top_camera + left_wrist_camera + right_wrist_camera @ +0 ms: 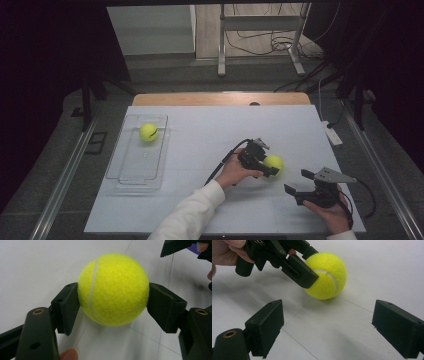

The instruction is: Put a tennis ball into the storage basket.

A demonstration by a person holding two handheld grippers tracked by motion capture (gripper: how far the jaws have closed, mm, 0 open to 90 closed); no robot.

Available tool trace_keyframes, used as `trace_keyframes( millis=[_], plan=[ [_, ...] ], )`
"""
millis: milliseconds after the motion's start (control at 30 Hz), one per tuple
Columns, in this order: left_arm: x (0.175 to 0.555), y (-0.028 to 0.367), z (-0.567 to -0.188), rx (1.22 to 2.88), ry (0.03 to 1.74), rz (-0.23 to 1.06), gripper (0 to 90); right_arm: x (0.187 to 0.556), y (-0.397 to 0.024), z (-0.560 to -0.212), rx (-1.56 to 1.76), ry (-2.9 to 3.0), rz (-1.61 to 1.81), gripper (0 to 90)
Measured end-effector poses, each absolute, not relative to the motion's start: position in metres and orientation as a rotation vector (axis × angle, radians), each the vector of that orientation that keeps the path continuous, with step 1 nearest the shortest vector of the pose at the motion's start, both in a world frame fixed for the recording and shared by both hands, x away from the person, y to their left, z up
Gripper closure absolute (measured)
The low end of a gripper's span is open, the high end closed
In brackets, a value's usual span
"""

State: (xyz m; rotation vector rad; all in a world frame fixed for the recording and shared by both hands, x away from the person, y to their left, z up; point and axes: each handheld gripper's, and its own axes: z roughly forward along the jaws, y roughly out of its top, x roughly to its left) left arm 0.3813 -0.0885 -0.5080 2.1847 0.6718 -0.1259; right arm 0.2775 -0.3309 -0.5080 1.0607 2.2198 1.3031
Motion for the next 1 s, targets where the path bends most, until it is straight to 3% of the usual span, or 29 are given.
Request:
trace_keyframes(
  millis=[1000],
  plan=[
    [0.373,-0.047,-0.487,2.112,0.681,-0.066,29.4,0.278,-0.330,-0.508,1.061,2.222,1.303,10.7]
  ],
)
